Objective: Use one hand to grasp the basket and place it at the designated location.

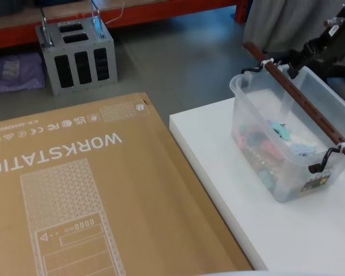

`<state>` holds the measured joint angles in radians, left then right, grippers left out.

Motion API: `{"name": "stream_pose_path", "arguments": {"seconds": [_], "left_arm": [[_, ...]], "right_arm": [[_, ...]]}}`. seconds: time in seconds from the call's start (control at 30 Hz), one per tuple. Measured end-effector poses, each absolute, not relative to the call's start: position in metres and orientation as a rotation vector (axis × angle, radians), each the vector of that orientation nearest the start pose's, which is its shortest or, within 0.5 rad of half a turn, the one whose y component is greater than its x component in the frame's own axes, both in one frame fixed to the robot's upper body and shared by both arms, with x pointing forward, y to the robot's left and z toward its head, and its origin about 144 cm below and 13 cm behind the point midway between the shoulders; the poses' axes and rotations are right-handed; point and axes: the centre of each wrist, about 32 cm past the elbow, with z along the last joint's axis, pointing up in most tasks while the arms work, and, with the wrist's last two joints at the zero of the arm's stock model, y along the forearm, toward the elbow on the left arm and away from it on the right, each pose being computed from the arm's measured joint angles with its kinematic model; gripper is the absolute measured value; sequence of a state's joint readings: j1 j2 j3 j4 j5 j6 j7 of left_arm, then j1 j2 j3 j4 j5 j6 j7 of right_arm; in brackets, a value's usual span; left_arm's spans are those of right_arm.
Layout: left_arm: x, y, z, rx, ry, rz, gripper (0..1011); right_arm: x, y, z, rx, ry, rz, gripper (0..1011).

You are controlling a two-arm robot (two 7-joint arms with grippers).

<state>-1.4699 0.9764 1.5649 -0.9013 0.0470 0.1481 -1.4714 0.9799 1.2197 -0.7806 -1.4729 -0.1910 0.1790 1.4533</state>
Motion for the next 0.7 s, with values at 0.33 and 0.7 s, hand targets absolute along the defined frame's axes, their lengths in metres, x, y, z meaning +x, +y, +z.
{"name": "stream_pose_path", "arguments": {"seconds": [0.33,0.7], "left_arm": [[0.6158,0.4970,1.3945,1.629,0.169,0.176,0],[0.6158,0.4970,1.3945,1.629,0.169,0.176,0]], "right_arm": [[0.5327,-0.4592,1.4562,-1.476,-0.237,-0.257,1002],[0.5317,-0.4584,1.4601,-1.469,-0.247,-0.262,1001]]}}
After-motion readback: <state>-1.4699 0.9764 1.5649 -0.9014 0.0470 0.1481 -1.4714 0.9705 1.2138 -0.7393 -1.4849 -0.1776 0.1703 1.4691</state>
